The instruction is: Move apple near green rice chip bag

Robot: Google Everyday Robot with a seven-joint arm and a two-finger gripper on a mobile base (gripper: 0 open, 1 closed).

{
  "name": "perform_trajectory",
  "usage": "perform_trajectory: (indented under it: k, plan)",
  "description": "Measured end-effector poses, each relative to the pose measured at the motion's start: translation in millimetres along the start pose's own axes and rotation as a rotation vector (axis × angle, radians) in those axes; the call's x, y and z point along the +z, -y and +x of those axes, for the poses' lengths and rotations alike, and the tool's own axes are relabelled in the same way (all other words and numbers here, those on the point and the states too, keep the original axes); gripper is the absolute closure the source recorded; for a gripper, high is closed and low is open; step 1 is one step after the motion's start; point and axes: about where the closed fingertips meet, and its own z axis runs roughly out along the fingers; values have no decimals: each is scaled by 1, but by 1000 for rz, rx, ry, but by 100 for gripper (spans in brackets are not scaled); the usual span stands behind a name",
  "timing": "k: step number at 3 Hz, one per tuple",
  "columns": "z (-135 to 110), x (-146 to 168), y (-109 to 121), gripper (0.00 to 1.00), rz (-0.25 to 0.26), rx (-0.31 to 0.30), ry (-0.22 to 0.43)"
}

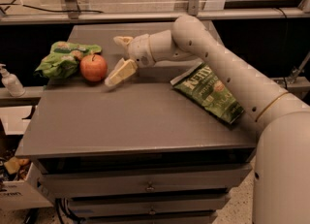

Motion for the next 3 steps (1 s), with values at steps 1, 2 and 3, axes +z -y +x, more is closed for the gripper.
perform_trajectory:
  k: [1,2,3]
  plan:
    - [-15,-57,48,0,157,-4,-8]
    - [-39,-117,93,0,315,-14,-2]
    - [-39,-116,92,0,314,-14,-1]
